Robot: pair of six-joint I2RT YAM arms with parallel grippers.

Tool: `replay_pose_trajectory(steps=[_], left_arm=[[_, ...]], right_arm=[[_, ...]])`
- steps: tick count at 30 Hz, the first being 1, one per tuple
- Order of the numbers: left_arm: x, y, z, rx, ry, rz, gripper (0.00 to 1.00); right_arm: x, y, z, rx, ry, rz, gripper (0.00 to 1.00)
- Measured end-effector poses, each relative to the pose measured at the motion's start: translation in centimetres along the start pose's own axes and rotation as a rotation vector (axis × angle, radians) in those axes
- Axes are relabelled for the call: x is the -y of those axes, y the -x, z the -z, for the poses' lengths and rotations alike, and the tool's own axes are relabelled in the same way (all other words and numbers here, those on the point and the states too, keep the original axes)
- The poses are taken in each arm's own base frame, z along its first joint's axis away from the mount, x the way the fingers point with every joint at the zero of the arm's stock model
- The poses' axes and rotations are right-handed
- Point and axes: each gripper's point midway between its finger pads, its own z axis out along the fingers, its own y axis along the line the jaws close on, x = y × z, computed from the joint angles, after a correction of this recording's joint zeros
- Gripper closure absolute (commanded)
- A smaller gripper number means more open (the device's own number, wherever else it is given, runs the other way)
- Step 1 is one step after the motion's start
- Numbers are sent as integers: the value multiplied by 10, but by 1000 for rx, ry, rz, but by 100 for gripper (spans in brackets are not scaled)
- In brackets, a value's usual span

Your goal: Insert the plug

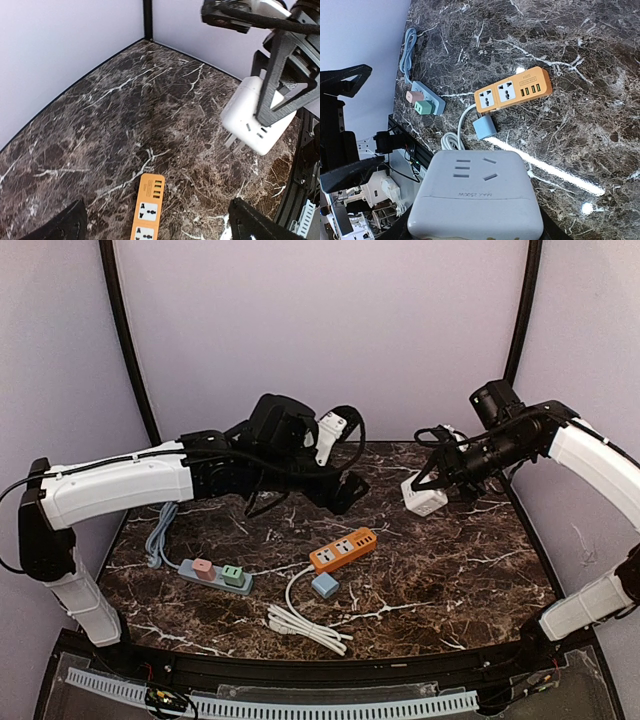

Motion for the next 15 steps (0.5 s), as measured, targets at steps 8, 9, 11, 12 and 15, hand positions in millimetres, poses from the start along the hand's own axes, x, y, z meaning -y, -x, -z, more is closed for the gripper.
replay_pose_trajectory(steps=[8, 9, 11, 12, 15], left_arm=[[-45, -16, 37, -93, 135, 287, 1], [-57, -19, 41, -104, 160, 334, 1], [-75, -25, 49, -120, 208, 391, 1], [-83, -29, 53, -129, 235, 414, 1], [-95, -38, 67, -152, 297, 459, 1]], right_arm=[[6, 4, -4, 5, -37, 8, 100], [7, 5, -6, 1, -44, 9, 100], [7, 7, -10, -6, -56, 15, 100], [7, 8, -13, -10, -64, 21, 100], [5, 10, -23, -30, -84, 38, 100]])
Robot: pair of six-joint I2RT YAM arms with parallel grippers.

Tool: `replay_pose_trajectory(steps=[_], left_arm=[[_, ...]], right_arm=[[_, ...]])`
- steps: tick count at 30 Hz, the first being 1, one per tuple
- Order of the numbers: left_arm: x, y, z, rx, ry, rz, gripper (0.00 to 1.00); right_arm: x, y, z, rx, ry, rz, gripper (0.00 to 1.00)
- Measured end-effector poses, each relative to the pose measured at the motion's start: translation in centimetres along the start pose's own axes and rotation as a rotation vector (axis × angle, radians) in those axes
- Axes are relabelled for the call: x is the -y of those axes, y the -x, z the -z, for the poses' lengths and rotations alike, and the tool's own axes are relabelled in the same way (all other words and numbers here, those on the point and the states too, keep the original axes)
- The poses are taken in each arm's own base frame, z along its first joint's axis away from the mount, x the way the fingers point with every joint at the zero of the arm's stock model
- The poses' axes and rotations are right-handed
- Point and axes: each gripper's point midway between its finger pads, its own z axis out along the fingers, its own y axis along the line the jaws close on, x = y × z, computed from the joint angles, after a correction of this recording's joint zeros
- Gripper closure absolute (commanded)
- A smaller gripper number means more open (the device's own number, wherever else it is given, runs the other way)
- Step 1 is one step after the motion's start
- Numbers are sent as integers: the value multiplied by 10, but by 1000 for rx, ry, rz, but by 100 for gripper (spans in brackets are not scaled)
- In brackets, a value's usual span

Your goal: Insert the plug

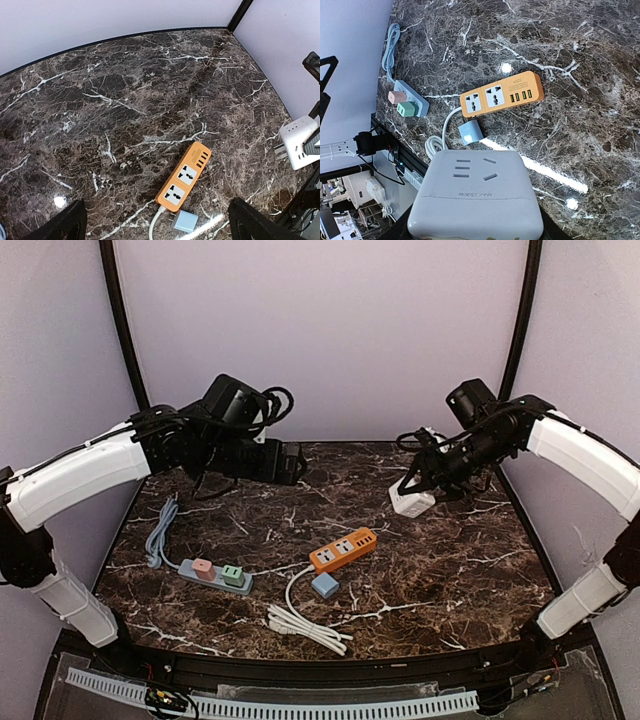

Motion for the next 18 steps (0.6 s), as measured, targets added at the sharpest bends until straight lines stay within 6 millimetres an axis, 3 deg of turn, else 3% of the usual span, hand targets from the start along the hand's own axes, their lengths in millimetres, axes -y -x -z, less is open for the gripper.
replay_pose_trajectory(steps=[4, 11, 18], left_arm=[[-13, -12, 10, -10, 38, 56, 1], [-48, -52, 23, -12, 91, 160, 1], [-67, -42, 26, 19, 96, 220, 1]], right_arm=[[-7, 1, -14, -32, -21, 27, 100], [-21, 5, -35, -59, -47, 74, 100], [-37, 9, -60, -105, -58, 102, 100]])
